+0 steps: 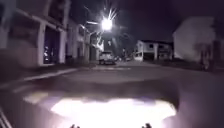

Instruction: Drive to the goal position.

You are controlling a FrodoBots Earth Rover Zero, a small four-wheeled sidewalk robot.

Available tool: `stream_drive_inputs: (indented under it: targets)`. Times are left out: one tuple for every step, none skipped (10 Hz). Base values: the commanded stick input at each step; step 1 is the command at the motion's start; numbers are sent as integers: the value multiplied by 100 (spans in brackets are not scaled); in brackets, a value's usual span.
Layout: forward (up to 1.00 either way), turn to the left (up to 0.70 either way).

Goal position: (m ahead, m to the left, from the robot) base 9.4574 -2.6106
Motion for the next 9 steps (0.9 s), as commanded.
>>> stream_drive_inputs:
  targets:
    - [70,0]
    - [70,0]
    - [70,0]
    - [70,0]
    - [70,0]
    - [70,0]
    - [70,0]
    - [70,0]
    - [70,0]
